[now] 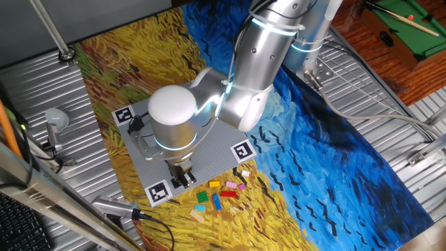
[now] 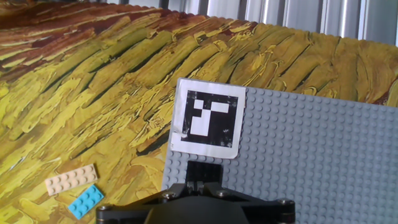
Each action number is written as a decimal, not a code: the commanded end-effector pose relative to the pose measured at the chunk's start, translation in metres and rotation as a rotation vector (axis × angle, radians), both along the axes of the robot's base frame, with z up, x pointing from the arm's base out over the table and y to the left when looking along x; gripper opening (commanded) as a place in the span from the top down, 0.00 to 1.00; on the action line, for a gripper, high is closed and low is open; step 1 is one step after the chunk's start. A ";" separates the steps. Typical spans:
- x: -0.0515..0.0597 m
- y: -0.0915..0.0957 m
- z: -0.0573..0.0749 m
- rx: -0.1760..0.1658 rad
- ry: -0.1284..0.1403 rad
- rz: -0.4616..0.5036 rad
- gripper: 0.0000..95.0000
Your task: Stack small Lego blocks randomly, one at a time
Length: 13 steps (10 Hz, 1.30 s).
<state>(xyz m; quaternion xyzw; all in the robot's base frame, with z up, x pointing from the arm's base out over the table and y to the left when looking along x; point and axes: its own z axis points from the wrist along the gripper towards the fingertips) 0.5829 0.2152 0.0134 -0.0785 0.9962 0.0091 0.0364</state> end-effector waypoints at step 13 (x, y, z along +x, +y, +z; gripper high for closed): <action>0.001 0.001 0.003 -0.002 0.027 0.005 1.00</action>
